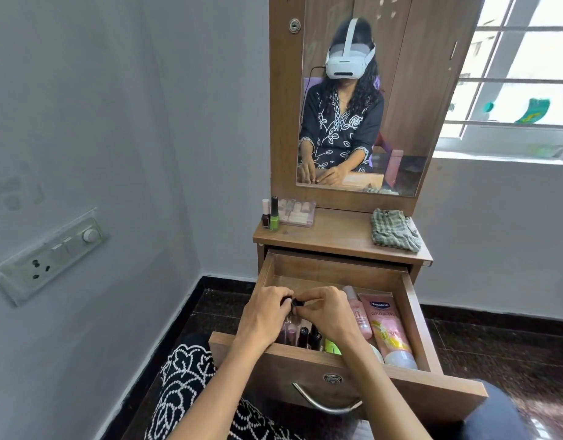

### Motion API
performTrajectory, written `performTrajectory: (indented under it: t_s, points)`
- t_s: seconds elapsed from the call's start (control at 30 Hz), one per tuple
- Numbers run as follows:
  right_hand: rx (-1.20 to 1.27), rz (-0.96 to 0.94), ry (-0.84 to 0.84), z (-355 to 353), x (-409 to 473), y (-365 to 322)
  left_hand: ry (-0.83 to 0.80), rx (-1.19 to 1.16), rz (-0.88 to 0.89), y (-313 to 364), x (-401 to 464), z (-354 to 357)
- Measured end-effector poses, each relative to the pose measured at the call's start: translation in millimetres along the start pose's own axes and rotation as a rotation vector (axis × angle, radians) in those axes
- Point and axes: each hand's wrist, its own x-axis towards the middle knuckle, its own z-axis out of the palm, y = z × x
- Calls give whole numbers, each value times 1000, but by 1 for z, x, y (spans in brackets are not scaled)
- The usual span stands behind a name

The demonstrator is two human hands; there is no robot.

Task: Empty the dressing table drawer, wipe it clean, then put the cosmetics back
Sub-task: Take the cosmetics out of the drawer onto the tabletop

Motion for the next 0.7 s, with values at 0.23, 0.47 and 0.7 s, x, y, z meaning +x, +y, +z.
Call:
performTrajectory:
  t_s: [0.23,0.47,0.7]
  points:
    - [170,-50,29,-1,1,-8,86,-76,30,-2,2,-3]
    - [261,-132,164,-10,33,-24,121,-106,93,9,42,-21]
    - [325,-161,253,-29,93,-57,178,-58,118,27,110,-49]
